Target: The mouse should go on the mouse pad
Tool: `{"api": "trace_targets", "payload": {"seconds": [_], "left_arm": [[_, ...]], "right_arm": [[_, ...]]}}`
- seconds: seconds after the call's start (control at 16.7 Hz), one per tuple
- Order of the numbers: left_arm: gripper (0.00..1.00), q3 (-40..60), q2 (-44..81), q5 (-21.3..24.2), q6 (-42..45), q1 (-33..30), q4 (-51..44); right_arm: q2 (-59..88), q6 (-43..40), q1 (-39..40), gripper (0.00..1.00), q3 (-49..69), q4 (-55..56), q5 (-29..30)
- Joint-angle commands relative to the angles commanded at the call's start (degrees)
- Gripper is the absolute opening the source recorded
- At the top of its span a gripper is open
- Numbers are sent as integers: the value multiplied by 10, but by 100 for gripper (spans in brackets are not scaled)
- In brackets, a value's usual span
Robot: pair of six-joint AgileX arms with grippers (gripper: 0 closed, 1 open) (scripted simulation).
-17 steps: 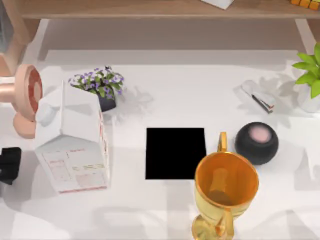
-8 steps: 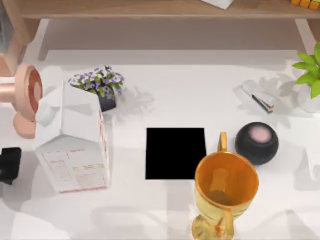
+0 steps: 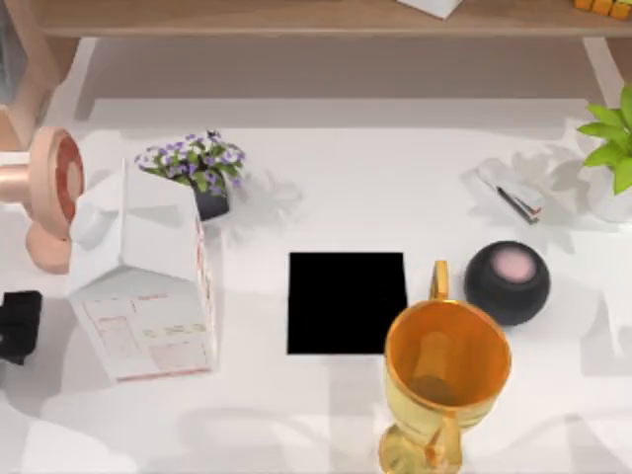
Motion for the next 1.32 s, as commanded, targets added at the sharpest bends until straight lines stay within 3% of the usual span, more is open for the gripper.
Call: {"api": "trace_targets", "payload": {"seconds": [0.48,0.96,1.32], "left_arm": [[0,31,-36,4,1,-2,-46],[0,150,-112,4,-2,-3,-251],[0,159,-120,4,-2,-2,-262]], "right_arm": [[0,0,0,100,0,0,0],[0,0,0,100,0,0,0],[0,0,0,100,0,0,0]]}}
